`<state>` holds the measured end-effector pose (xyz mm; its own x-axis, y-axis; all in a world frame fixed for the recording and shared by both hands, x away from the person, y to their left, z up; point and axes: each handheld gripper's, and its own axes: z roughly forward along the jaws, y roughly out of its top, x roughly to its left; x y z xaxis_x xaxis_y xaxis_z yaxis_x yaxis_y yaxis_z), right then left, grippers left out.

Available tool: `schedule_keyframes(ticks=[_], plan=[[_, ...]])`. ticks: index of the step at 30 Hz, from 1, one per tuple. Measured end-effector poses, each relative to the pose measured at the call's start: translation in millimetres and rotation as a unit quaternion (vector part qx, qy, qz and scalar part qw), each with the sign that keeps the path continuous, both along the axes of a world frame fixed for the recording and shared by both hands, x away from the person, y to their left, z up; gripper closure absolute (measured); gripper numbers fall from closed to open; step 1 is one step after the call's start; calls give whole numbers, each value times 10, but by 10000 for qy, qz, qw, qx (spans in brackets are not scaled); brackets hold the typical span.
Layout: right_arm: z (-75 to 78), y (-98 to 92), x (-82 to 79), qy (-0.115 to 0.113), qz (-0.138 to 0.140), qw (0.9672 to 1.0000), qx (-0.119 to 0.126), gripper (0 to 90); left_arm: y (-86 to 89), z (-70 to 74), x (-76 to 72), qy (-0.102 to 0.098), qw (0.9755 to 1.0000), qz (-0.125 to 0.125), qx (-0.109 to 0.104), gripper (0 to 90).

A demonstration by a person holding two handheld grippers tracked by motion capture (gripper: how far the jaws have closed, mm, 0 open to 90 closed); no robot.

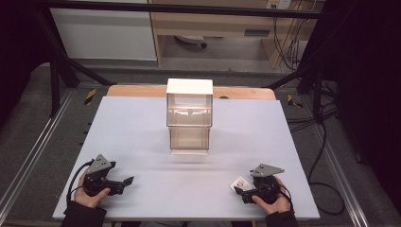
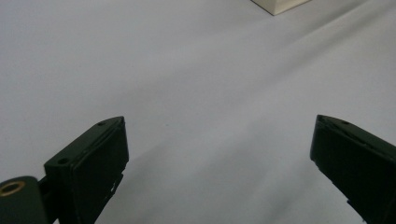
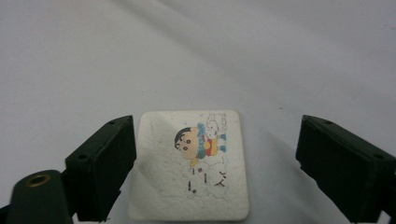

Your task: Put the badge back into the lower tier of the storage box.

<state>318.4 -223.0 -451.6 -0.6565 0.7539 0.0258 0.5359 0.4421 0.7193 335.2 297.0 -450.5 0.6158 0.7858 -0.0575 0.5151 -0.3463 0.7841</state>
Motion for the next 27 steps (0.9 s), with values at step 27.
schedule_keyframes(ticks=[27], plan=[[-22,75,-52,69,356,9991,-199,327,5,-2,-2,-9,10000,18,-3,37]])
